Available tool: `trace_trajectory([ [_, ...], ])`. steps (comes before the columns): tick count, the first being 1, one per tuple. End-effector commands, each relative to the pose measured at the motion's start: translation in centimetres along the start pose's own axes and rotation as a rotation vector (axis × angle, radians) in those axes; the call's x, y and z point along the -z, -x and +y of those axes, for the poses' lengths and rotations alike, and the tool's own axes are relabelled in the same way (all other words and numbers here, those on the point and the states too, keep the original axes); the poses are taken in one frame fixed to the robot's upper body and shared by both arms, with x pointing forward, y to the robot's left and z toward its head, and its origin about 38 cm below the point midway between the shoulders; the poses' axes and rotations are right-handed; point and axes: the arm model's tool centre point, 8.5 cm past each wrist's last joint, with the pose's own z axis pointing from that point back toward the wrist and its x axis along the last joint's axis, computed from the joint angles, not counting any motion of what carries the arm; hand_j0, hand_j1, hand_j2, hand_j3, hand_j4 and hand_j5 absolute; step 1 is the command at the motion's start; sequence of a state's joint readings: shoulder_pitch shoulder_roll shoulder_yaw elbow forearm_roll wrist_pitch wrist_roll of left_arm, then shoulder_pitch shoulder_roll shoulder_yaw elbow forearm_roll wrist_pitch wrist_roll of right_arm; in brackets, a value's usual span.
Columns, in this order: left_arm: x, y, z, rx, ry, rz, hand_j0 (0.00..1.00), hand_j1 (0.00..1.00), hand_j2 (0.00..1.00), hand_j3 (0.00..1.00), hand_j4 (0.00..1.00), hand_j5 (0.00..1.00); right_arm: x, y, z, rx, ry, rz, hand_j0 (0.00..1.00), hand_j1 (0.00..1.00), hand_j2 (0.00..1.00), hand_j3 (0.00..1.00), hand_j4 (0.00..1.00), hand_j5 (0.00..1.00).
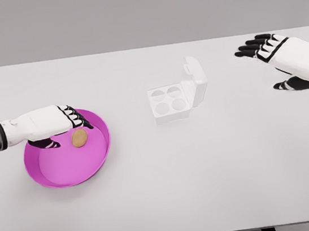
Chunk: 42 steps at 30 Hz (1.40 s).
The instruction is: Pack egg into the box and close the box lid
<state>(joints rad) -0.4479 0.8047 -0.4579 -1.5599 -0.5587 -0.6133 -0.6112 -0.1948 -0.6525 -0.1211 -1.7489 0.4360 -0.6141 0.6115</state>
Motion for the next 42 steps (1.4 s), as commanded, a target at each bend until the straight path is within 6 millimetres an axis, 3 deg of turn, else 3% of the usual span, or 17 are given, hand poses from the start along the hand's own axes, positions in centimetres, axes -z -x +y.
trace_trajectory([
  [1,0.2,0.0,-0.3,0.019,0.02,0.012,0.88,0.88,0.88,0.88,0.88,0.88,-0.9,0.9,-0.7,-0.024,0.016,0.054,1.0,1.0,1.0,1.0,1.0,1.0],
  [7,0.4,-0.1,-0.3,0.031,0.025,0.015,0.86,0.86,0.86,0.86,0.86,0.86,0.2,0.0,1.6,0.019,-0.012,0.029,1.0,1.0,1.0,1.0,1.0,1.0],
  [28,1.3,-0.7,-0.1,0.029,0.015,-0.007,0.82,0.82,0.82,0.82,0.82,0.82,0.2,0.6,0.7,0.016,0.003,0.032,1.0,1.0,1.0,1.0,1.0,1.0],
  [35,1.6,-0.8,-0.3,0.033,0.019,-0.005,0.79,0.79,0.79,0.79,0.79,0.79,0.3,0.8,1.3,0.027,-0.015,0.035,1.0,1.0,1.0,1.0,1.0,1.0],
  [42,1.8,-0.9,-0.3,0.029,0.017,-0.009,0.8,0.8,0.8,0.8,0.8,0.8,1.6,-0.1,2.1,0.041,-0.031,-0.007,1.0,1.0,1.0,1.0,1.0,1.0],
])
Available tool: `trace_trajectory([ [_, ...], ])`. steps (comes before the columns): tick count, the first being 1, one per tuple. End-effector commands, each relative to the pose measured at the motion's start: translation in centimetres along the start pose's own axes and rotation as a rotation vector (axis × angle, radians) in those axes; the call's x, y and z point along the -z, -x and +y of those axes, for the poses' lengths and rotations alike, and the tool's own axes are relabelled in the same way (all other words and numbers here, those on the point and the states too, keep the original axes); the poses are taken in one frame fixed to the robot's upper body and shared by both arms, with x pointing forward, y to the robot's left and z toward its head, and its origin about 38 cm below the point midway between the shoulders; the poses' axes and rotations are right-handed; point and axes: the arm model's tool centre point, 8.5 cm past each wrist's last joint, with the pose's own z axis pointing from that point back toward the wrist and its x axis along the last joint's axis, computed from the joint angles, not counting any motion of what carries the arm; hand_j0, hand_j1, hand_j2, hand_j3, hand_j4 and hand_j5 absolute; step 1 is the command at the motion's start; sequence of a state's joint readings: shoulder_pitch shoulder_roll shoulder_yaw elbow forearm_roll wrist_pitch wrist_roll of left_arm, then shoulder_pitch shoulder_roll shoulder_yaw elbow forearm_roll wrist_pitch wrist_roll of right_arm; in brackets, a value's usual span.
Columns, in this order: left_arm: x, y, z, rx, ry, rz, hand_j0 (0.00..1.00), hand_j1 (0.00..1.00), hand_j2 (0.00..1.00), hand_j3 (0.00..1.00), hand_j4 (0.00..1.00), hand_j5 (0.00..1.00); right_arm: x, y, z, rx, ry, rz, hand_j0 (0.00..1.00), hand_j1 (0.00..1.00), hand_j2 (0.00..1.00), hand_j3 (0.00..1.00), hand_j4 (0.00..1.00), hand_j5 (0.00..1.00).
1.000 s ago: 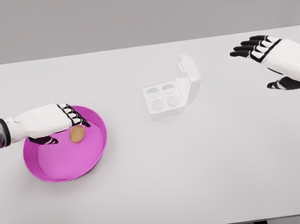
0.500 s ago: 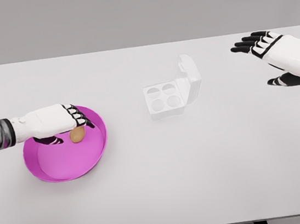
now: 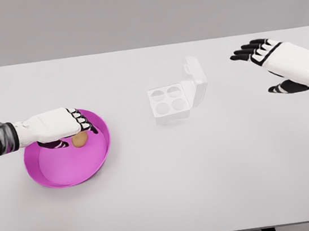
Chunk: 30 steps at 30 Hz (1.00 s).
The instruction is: Pack egg into the box and close the box lid
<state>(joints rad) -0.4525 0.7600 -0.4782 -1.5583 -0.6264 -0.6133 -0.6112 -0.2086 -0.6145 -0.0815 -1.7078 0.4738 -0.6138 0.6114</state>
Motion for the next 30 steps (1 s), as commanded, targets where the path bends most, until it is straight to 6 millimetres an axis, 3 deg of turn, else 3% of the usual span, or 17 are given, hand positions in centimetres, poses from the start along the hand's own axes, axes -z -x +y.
trace_trajectory([
  [1,0.1,-0.1,-0.1,-0.005,0.001,-0.003,0.8,0.8,0.8,0.8,0.8,0.8,0.1,0.0,0.3,0.009,-0.012,-0.004,1.0,1.0,1.0,1.0,1.0,1.0],
  [17,0.6,0.1,-0.6,-0.02,0.013,-0.005,0.79,0.79,0.79,0.79,0.79,0.79,-0.5,0.3,0.2,-0.016,-0.04,0.009,1.0,1.0,1.0,1.0,1.0,1.0],
  [21,0.6,0.1,-0.6,-0.022,0.013,-0.006,0.77,0.77,0.77,0.77,0.77,0.77,-0.3,1.5,0.7,0.007,-0.046,0.036,1.0,1.0,1.0,1.0,1.0,1.0],
  [24,0.6,0.0,-0.6,-0.022,0.012,-0.008,0.74,0.74,0.74,0.74,0.74,0.74,3.6,4.2,2.1,0.027,-0.147,0.051,1.0,1.0,1.0,1.0,1.0,1.0],
  [30,0.5,0.0,-0.6,-0.024,0.011,-0.008,0.7,0.7,0.7,0.7,0.7,0.7,6.7,5.5,4.2,0.028,-0.236,0.087,1.0,1.0,1.0,1.0,1.0,1.0],
])
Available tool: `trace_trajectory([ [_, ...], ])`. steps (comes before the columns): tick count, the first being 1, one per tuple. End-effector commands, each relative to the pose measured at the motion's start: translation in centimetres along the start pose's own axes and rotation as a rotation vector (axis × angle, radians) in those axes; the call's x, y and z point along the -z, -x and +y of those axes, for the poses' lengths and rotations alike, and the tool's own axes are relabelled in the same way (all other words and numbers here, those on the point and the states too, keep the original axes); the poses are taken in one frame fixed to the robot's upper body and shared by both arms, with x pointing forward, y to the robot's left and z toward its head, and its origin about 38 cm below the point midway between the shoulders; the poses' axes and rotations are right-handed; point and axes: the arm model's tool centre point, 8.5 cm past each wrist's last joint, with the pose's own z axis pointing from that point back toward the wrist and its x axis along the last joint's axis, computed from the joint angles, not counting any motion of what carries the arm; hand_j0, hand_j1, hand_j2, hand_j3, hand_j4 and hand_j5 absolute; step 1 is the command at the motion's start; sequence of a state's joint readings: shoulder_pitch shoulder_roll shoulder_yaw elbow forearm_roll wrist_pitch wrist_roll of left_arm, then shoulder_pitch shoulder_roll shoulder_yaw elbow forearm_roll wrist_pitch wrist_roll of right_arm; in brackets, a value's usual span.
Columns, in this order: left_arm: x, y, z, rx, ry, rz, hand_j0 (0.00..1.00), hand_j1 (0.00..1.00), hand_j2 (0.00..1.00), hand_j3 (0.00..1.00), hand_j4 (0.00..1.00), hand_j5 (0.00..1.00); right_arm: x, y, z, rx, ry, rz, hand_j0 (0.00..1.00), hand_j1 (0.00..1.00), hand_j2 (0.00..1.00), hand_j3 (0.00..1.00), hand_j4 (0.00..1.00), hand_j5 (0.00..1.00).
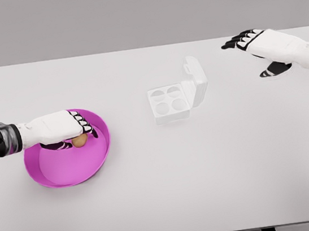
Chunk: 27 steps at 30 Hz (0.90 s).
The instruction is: Pack egg into the box and close the box lid
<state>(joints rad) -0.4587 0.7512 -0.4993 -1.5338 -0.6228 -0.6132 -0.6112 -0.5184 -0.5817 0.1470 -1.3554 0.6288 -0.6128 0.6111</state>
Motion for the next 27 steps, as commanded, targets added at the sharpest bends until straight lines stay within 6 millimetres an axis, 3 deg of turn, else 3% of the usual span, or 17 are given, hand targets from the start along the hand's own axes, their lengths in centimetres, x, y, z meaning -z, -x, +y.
trace_trajectory([
  [1,0.0,0.0,0.0,-0.005,-0.002,0.0,0.7,0.7,0.7,0.7,0.7,0.7,1.6,0.7,3.7,0.035,-0.106,0.034,1.0,1.0,1.0,1.0,1.0,1.0],
  [3,-0.1,0.0,0.0,-0.005,-0.003,0.001,0.7,0.7,0.7,0.7,0.7,0.7,2.4,1.6,4.0,0.051,-0.124,0.06,1.0,1.0,1.0,1.0,1.0,1.0],
  [12,-0.1,0.0,0.0,-0.006,-0.004,0.0,0.72,0.72,0.72,0.72,0.72,0.72,2.4,2.0,4.6,0.039,-0.159,0.077,1.0,1.0,1.0,1.0,1.0,1.0],
  [27,0.0,0.0,-0.1,-0.007,0.0,-0.002,0.72,0.72,0.72,0.72,0.72,0.72,2.5,1.7,4.3,0.033,-0.149,0.069,1.0,1.0,1.0,1.0,1.0,1.0],
])
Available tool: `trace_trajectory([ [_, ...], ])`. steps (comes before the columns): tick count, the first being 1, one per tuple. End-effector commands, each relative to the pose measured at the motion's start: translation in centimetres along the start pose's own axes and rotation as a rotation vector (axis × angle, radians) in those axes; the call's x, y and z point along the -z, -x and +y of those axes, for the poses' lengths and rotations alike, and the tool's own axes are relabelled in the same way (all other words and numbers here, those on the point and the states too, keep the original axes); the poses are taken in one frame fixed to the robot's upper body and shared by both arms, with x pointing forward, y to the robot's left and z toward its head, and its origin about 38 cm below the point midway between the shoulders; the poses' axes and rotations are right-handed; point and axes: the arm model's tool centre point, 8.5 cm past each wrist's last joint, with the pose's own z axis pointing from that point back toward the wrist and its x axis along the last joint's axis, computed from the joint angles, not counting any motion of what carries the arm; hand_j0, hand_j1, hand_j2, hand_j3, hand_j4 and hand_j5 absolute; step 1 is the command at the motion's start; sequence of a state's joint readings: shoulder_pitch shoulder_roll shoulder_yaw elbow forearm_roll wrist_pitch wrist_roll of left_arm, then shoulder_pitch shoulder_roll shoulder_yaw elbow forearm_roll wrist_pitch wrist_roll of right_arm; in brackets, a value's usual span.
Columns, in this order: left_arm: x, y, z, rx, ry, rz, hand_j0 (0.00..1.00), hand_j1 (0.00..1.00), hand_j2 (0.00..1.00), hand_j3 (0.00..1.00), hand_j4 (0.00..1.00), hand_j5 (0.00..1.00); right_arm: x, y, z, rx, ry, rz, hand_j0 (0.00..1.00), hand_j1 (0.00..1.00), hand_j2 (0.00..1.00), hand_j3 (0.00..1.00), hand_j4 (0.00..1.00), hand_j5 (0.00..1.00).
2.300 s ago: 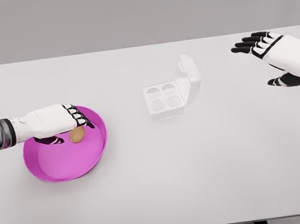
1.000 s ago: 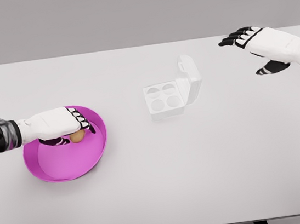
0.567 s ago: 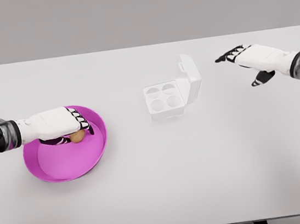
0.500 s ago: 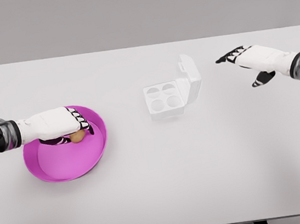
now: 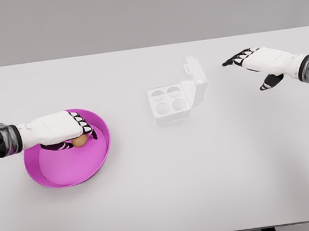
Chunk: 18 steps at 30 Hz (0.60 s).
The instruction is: Pack egg into the box and close the box lid
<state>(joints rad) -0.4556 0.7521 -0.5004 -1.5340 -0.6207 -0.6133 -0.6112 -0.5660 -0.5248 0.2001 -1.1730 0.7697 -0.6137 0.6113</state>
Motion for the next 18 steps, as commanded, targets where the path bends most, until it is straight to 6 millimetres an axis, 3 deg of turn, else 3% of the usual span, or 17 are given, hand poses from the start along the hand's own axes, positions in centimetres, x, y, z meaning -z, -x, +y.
trace_trajectory([
  [1,0.0,0.0,0.04,-0.004,-0.003,0.0,0.72,0.72,0.72,0.72,0.72,0.72,-0.06,0.02,-0.1,0.004,0.005,0.0,1.0,1.0,1.0,1.0,1.0,1.0],
  [7,0.03,-0.04,-0.11,-0.004,0.0,0.0,0.7,0.7,0.7,0.7,0.7,0.7,-0.12,0.07,-0.11,0.003,0.004,0.002,1.0,1.0,1.0,1.0,1.0,1.0],
  [11,0.0,-0.03,-0.19,-0.005,0.002,0.001,0.6,0.6,0.6,0.6,0.6,0.6,-0.07,0.02,-0.11,0.004,0.005,0.0,1.0,1.0,1.0,1.0,1.0,1.0],
  [18,-0.03,0.01,-0.05,-0.004,0.0,0.001,0.55,0.55,0.55,0.55,0.55,0.55,-0.09,0.05,-0.14,0.005,0.007,0.0,1.0,1.0,1.0,1.0,1.0,1.0],
])
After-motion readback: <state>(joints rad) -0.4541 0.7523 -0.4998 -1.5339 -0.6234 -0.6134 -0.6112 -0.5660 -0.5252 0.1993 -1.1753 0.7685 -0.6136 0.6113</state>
